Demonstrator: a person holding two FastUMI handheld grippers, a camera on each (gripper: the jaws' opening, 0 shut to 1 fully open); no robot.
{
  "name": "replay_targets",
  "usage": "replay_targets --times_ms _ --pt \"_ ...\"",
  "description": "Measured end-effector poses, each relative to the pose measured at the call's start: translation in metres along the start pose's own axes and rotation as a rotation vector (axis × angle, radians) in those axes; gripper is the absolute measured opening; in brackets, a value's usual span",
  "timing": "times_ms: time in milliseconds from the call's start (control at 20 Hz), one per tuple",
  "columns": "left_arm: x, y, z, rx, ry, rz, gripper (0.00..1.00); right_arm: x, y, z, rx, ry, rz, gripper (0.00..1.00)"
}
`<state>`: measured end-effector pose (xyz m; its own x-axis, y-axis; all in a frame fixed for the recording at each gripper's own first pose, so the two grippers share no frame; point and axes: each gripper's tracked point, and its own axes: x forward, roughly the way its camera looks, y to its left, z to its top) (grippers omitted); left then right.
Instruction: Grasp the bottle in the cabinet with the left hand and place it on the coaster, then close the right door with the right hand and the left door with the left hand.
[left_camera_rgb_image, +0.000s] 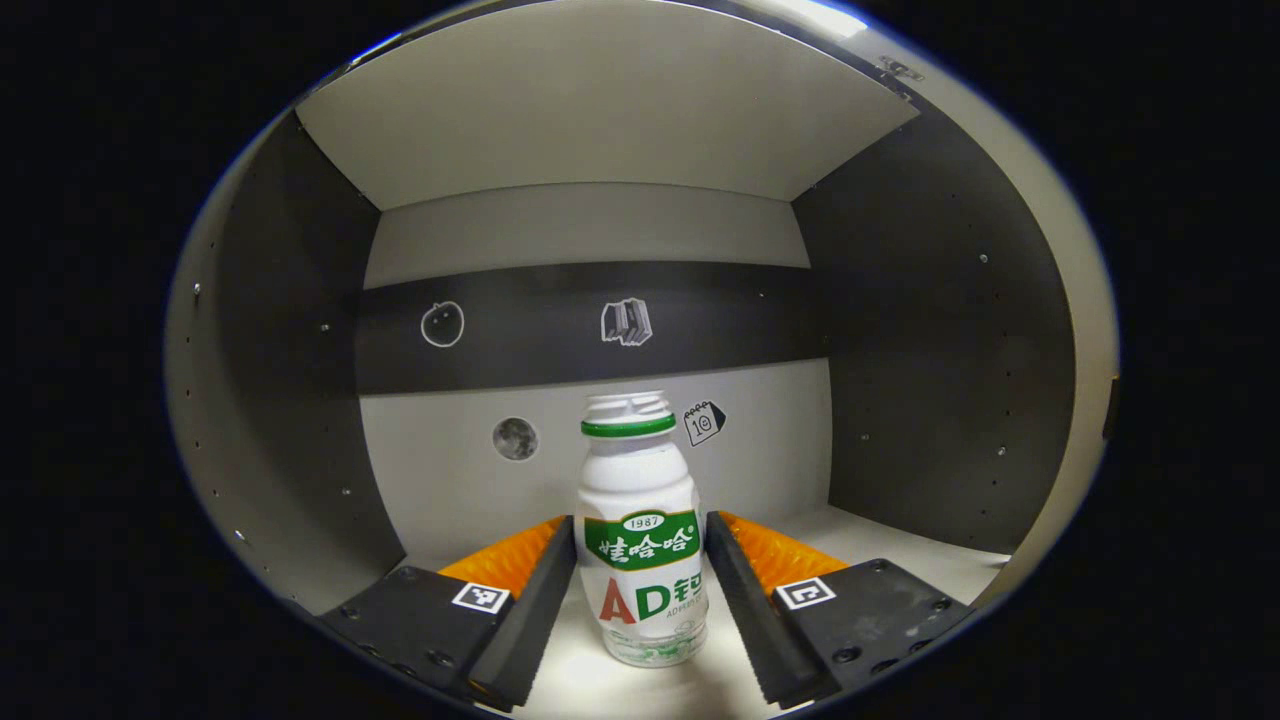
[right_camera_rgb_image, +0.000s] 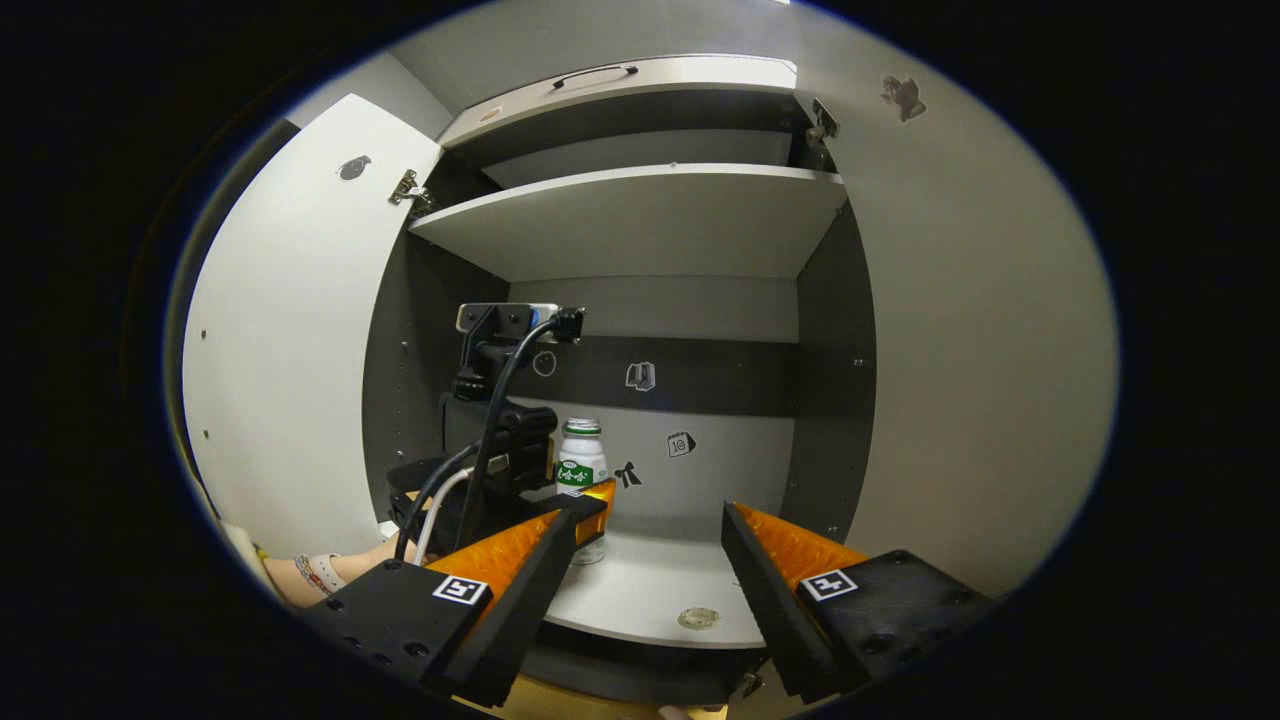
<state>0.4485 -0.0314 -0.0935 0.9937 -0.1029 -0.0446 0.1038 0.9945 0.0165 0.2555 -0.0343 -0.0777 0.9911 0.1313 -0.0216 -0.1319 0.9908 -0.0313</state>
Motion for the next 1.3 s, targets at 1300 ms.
replay_targets --times_ms 1300 --pt "-0.232 -0.005 0.044 -0.064 -0.048 -0.011 0.76 -0.101 0.021 0.020 0.018 0.007 -0.059 0.98"
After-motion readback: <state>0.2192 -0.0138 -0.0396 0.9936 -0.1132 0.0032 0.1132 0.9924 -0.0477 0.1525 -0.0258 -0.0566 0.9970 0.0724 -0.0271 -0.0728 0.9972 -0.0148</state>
